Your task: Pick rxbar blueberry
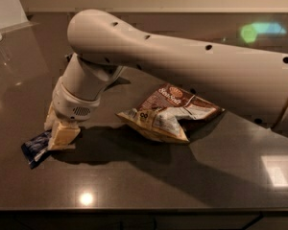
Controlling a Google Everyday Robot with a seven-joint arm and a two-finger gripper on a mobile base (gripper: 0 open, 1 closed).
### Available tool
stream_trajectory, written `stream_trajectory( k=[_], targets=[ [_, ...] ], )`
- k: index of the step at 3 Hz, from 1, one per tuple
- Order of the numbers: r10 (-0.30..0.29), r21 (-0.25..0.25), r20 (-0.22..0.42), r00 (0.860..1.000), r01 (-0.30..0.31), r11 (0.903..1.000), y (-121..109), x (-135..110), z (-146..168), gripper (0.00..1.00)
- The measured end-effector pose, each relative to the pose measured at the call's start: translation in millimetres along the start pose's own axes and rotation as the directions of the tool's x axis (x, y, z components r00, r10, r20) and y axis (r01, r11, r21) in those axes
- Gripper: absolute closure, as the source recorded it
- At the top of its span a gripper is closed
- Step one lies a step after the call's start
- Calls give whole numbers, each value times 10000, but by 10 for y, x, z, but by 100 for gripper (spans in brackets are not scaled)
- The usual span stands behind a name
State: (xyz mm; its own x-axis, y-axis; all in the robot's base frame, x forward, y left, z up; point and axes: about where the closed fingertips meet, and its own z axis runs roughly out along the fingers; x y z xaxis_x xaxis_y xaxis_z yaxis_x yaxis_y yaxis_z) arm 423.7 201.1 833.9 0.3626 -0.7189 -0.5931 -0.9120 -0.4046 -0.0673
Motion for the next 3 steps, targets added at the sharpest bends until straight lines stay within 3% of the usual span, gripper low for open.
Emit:
stream_trajectory(
  k=[1, 3],
  targets=[
    [298, 146, 109, 9995, -300, 9994, -58, 17, -163, 100],
    [484, 393, 122, 9988, -488, 9980, -222, -113, -801, 100]
  ],
)
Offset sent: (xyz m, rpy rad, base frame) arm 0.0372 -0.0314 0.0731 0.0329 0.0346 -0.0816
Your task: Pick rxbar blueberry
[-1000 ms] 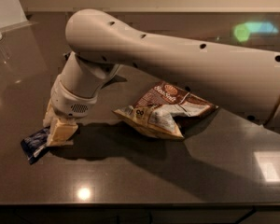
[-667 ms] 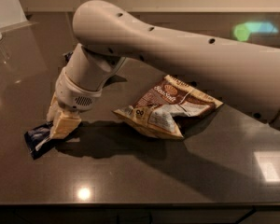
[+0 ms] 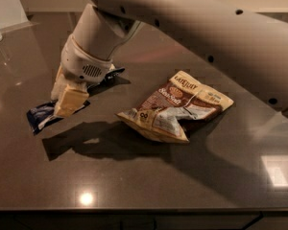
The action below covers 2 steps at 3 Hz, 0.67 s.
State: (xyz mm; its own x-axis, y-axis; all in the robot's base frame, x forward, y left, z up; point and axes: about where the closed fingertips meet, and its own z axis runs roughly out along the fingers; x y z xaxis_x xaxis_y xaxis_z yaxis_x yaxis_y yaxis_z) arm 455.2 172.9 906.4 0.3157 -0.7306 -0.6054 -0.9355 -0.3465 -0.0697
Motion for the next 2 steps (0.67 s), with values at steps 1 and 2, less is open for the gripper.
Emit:
stream_trajectory(
  k=[1, 2],
  targets=[
    [-217, -60, -86, 9997, 216, 9997, -104, -152, -625, 100],
    [-218, -59, -86, 9997, 217, 9997, -104, -152, -625, 100]
  ],
)
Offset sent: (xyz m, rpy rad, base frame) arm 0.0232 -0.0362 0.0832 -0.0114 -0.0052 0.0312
